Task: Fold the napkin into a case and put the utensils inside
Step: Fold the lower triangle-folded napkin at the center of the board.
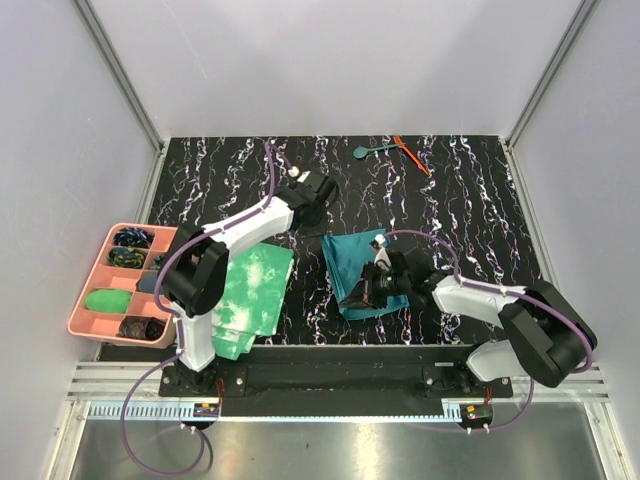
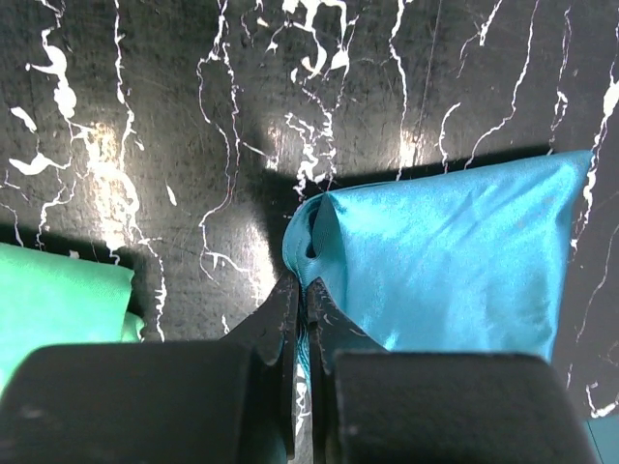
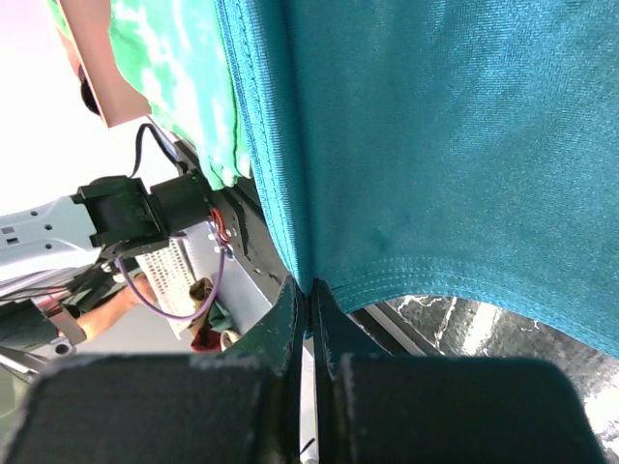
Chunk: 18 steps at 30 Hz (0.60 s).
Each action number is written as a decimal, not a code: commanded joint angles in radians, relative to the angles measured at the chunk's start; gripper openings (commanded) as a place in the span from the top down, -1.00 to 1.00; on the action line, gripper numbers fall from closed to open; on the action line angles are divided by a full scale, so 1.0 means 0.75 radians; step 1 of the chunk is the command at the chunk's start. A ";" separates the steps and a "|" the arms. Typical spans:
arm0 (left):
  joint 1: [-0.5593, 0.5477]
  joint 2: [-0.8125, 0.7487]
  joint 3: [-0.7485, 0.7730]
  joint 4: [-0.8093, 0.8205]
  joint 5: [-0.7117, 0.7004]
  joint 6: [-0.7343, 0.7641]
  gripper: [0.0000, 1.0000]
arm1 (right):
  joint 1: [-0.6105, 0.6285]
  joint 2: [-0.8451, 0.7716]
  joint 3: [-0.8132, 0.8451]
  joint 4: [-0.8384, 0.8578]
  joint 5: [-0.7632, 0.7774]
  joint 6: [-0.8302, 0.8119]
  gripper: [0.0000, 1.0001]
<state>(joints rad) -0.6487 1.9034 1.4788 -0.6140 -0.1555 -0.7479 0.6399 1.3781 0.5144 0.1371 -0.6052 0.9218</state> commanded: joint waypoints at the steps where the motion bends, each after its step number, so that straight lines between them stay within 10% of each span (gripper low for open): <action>1: -0.027 -0.022 0.067 0.046 -0.187 -0.029 1.00 | 0.018 -0.052 -0.064 0.075 -0.060 0.067 1.00; 18: -0.178 0.272 0.462 -0.314 -0.529 -0.414 1.00 | -0.340 -0.064 -0.361 0.212 -0.300 0.103 1.00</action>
<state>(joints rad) -0.7853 2.0586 1.7149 -0.8230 -0.3851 -0.9749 0.4255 1.3239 0.2623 0.3397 -0.7017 1.0302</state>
